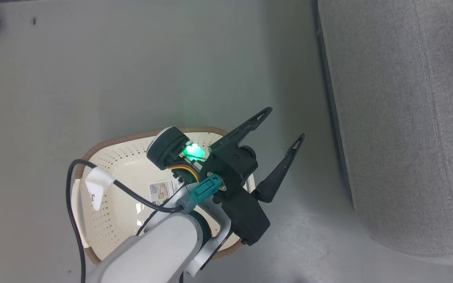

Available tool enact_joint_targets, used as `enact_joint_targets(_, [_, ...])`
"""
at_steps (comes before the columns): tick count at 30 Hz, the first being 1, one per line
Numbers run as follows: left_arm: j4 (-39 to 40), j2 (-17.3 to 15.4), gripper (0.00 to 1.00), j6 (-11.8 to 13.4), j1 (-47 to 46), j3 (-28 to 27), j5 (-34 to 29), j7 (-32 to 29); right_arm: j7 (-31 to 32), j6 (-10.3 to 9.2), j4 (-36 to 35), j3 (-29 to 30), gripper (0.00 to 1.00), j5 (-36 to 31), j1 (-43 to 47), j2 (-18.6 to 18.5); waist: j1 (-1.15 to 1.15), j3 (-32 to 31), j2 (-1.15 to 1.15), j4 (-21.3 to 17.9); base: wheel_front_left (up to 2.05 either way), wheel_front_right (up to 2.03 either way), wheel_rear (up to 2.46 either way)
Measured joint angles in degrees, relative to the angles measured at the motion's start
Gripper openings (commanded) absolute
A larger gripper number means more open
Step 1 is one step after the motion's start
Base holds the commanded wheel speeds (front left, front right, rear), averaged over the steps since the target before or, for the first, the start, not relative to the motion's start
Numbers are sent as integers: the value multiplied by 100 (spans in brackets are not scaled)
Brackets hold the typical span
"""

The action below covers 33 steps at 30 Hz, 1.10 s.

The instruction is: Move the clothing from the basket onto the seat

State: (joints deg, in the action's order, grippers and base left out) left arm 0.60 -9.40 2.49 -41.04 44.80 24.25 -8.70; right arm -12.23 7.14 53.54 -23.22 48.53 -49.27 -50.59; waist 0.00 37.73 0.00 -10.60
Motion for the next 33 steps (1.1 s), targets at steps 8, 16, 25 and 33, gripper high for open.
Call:
enact_joint_targets(8, [-147,10,100,-7,0,-10,3,134,210,1,140,-278,38,97,-86,98,0,-142,0,-18,0,0,0])
enact_joint_targets(16, [-348,10,100,-58,19,-47,58,330,250,1,294,-550,100,120,-147,91,0,-410,0,-46,0,0,0])
enact_joint_targets(25, [-519,-16,100,-104,241,-179,176,610,360,1,259,-950,100,190,130,69,-1,-860,0,-97,0,0,0])
enact_joint_targets(33, [-611,-92,100,-104,578,-307,398,858,223,1,-339,-1301,100,298,454,-43,-1,-1332,-1,-161,0,0,0])
